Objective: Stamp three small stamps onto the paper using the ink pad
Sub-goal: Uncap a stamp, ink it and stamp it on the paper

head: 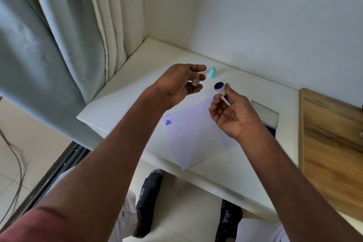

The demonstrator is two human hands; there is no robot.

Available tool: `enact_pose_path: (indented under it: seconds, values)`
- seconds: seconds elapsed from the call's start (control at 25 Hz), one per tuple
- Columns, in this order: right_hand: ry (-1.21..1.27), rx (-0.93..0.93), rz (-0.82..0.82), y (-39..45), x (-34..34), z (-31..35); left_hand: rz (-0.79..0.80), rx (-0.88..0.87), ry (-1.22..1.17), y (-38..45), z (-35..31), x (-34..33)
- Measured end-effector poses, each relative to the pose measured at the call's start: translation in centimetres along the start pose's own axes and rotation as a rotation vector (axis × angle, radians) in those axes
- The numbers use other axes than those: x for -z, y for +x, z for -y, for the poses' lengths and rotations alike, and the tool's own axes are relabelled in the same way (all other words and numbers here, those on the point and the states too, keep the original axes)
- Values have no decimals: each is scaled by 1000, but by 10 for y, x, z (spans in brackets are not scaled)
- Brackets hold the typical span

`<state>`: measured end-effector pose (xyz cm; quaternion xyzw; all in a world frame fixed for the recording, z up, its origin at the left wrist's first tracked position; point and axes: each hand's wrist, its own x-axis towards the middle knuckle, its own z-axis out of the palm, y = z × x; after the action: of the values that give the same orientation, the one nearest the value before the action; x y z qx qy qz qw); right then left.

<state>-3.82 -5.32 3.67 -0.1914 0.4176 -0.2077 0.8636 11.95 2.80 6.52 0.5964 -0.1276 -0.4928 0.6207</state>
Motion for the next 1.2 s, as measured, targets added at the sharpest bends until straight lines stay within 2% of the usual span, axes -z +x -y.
enact_pose_path:
  seconds: [0.16, 0.32, 0.56, 0.8, 1.2]
  values:
    - [-58, 74, 1, 0, -1, 7, -41, -44, -71, 3, 11, -2]
    - [-305, 241, -25, -2, -4, 8, -151, -52, -165, 7, 16, -6]
    - [-533, 476, -91, -6, -11, 6, -90, -27, -115, 6, 22, -13]
    - [-605, 538, -96, -9, -11, 7, -79, -23, -60, 6, 21, -11]
    - [-711, 622, -107, -7, -1, 15, -59, -147, -32, 4, 27, -19]
